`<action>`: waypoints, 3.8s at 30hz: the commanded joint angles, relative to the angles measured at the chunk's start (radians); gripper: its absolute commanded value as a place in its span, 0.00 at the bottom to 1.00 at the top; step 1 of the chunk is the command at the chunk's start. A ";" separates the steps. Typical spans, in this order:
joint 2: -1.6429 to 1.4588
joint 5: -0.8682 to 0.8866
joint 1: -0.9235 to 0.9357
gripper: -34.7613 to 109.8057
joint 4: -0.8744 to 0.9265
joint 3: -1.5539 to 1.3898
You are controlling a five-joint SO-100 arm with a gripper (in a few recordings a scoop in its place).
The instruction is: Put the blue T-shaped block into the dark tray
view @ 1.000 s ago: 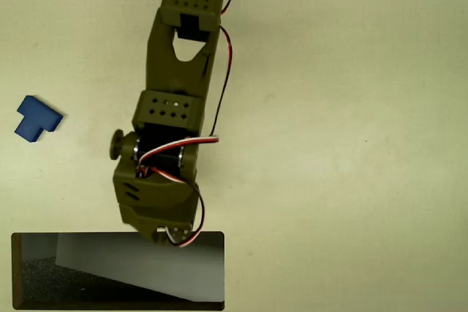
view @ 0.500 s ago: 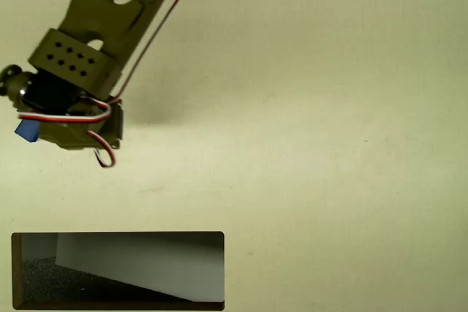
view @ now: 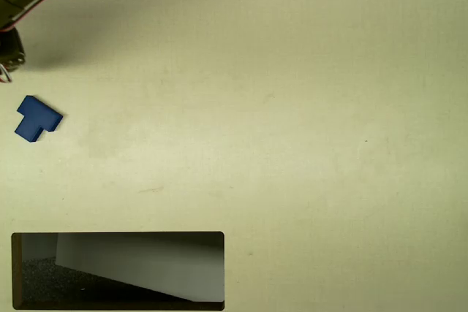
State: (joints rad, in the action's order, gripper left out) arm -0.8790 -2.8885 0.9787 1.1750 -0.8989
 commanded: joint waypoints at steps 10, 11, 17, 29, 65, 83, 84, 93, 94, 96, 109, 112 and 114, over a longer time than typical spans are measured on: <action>0.347 0.095 -0.080 0.24 -0.072 0.436; 0.357 0.104 -0.087 0.24 -0.075 0.448; 0.370 0.126 -0.123 0.24 -0.100 0.430; 0.367 0.273 -0.268 0.24 -0.117 0.377; 0.623 0.293 -0.356 0.24 -0.416 0.607; 0.698 0.531 -0.644 0.24 -0.523 0.680; 0.699 0.537 -0.652 0.24 -0.523 0.681; 0.729 0.543 -0.658 0.24 -0.522 0.715; 0.729 0.525 -0.644 0.24 -0.522 0.715; 0.730 0.472 -0.604 0.24 -0.511 0.715; 0.670 0.474 -0.526 0.24 0.558 1.109; 0.637 0.620 -0.627 0.24 0.581 1.078; 0.641 0.692 -0.687 0.24 0.580 1.081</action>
State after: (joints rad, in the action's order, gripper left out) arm -0.1825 -2.2703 0.3436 1.6997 0.1580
